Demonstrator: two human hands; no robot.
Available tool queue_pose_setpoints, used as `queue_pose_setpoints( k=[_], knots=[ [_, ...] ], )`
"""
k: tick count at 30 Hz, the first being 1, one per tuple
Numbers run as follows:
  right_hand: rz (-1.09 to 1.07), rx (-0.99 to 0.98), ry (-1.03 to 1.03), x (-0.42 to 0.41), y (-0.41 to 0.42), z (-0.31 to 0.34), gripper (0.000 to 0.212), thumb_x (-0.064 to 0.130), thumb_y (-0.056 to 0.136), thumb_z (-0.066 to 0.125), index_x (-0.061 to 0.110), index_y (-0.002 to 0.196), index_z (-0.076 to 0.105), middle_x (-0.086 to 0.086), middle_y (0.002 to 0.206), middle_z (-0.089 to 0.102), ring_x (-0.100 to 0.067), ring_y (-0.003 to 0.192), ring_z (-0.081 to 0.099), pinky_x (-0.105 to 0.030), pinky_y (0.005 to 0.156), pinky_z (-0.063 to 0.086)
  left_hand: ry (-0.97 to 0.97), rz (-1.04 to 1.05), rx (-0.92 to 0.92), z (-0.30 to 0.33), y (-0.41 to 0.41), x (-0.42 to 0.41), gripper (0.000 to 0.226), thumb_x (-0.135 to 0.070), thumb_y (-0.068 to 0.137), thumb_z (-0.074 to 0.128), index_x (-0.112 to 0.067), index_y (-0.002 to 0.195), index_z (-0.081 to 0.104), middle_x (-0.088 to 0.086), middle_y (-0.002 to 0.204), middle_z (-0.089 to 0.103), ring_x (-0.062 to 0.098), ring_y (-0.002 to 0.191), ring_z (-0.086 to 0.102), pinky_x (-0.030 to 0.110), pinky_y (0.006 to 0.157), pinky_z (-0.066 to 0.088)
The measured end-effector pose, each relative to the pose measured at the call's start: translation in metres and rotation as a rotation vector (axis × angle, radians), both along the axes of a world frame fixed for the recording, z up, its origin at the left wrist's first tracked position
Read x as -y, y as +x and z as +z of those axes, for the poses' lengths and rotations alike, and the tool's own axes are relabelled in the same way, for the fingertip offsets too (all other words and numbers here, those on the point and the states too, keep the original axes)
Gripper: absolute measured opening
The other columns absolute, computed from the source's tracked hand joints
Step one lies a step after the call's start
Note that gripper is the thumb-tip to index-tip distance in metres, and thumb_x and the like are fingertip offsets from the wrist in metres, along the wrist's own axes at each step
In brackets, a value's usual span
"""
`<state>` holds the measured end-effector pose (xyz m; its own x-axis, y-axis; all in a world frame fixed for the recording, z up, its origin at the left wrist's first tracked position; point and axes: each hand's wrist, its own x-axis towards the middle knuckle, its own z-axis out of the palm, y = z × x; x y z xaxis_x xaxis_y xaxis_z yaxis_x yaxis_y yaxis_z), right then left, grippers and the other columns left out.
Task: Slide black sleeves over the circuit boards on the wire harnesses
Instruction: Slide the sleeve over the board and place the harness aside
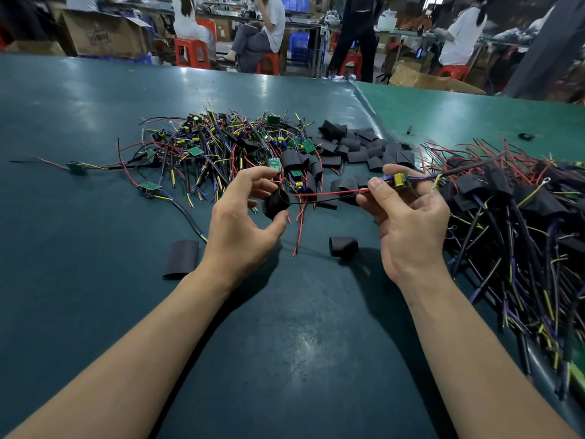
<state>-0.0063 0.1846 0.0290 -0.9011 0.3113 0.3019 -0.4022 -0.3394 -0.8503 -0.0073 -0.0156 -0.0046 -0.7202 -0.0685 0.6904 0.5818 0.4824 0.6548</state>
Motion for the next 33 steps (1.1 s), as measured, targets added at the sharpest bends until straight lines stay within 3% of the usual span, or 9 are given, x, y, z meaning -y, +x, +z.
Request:
queue_pose_setpoints(
  k=[11, 15, 19, 23, 27, 30, 33],
  knots=[
    [0.055, -0.006, 0.062, -0.001, 0.0, -0.001, 0.02, -0.009, 0.087, 0.065, 0.008, 0.099, 0.064, -0.005, 0.077, 0.064, -0.021, 0.073, 0.066, -0.031, 0.069, 0.057, -0.037, -0.01, 0.012, -0.001, 0.0, 0.001, 0.054, -0.004, 0.075, 0.079, -0.017, 0.122, 0.054, 0.001, 0.101, 0.065, 0.012, 0.093, 0.062, 0.022, 0.085, 0.049],
    [0.057, 0.002, 0.088, 0.002, -0.001, -0.003, 0.021, -0.01, 0.086, 0.065, 0.009, 0.096, 0.063, 0.002, 0.073, 0.065, -0.019, 0.071, 0.065, -0.03, 0.068, 0.057, -0.085, -0.07, -0.018, 0.001, 0.003, -0.002, 0.054, -0.003, 0.076, 0.077, -0.02, 0.122, 0.054, -0.003, 0.102, 0.066, 0.011, 0.098, 0.064, 0.025, 0.087, 0.048],
    [0.094, 0.02, 0.183, 0.012, 0.004, -0.007, 0.02, -0.009, 0.086, 0.066, 0.01, 0.095, 0.063, 0.0, 0.075, 0.064, -0.017, 0.069, 0.065, -0.029, 0.065, 0.058, -0.173, -0.13, -0.042, -0.001, 0.006, -0.004, 0.054, -0.003, 0.075, 0.076, -0.02, 0.122, 0.056, -0.005, 0.103, 0.068, 0.009, 0.099, 0.064, 0.017, 0.091, 0.043],
    [0.276, 0.076, 0.336, 0.022, 0.014, -0.014, 0.014, 0.007, 0.089, 0.068, 0.012, 0.102, 0.065, 0.004, 0.08, 0.068, -0.016, 0.074, 0.067, -0.028, 0.061, 0.056, -0.186, -0.143, -0.039, 0.0, 0.006, -0.005, 0.051, 0.0, 0.074, 0.076, -0.016, 0.12, 0.059, -0.002, 0.104, 0.068, 0.011, 0.098, 0.064, 0.015, 0.09, 0.042],
    [0.345, 0.147, 0.3, 0.024, 0.013, -0.009, 0.035, 0.034, 0.095, 0.049, 0.009, 0.106, 0.07, -0.009, 0.093, 0.068, -0.016, 0.076, 0.063, -0.03, 0.061, 0.053, -0.139, -0.157, -0.048, 0.002, 0.008, -0.006, 0.051, 0.0, 0.075, 0.075, -0.016, 0.119, 0.058, -0.003, 0.106, 0.068, 0.007, 0.1, 0.064, 0.024, 0.088, 0.049],
    [0.248, 0.155, 0.266, 0.022, 0.012, -0.009, 0.031, 0.022, 0.103, 0.047, 0.008, 0.099, 0.074, -0.01, 0.079, 0.058, -0.015, 0.065, 0.054, -0.032, 0.058, 0.052, -0.089, -0.189, -0.062, 0.002, 0.01, -0.009, 0.05, 0.001, 0.075, 0.075, -0.017, 0.119, 0.058, -0.003, 0.107, 0.067, 0.008, 0.101, 0.065, 0.032, 0.088, 0.053],
    [0.223, 0.118, 0.292, 0.023, 0.014, -0.011, 0.019, 0.012, 0.097, 0.056, 0.012, 0.094, 0.075, -0.007, 0.082, 0.067, -0.016, 0.064, 0.059, -0.029, 0.059, 0.054, -0.048, -0.221, -0.062, 0.002, 0.011, -0.011, 0.052, 0.002, 0.076, 0.075, -0.019, 0.119, 0.057, -0.003, 0.107, 0.067, 0.012, 0.101, 0.066, 0.038, 0.087, 0.055]
  ],
)
